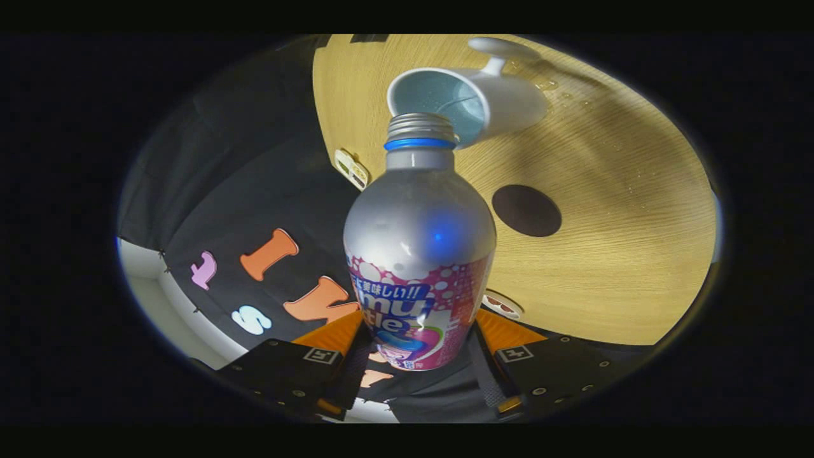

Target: Take the bottle from table, then pour the juice into the cup, finally place the bottle on the coaster

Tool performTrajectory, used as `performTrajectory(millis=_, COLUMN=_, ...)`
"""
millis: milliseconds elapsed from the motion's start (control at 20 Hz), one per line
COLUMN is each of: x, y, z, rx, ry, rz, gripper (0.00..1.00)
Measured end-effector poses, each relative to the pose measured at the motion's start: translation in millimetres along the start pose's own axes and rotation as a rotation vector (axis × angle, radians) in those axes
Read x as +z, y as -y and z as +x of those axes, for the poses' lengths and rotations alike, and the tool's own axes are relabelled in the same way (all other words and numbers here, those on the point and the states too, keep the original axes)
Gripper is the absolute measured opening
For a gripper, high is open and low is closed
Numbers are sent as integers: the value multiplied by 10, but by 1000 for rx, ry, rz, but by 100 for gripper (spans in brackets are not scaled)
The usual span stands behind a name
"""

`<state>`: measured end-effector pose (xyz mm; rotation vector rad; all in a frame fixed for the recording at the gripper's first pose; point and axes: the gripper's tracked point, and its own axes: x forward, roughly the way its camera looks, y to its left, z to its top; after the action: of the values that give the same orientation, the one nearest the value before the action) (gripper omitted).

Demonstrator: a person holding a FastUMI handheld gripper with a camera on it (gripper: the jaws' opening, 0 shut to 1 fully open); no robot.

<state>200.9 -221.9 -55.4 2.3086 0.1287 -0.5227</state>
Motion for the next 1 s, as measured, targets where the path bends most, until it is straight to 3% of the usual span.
performTrajectory(millis=850, x=-60, y=-93, z=-30, rx=25, ry=-23, rz=43, gripper=75)
performTrajectory(millis=1000, x=-23, y=-36, z=-7, rx=24, ry=-8, rz=4, gripper=75)
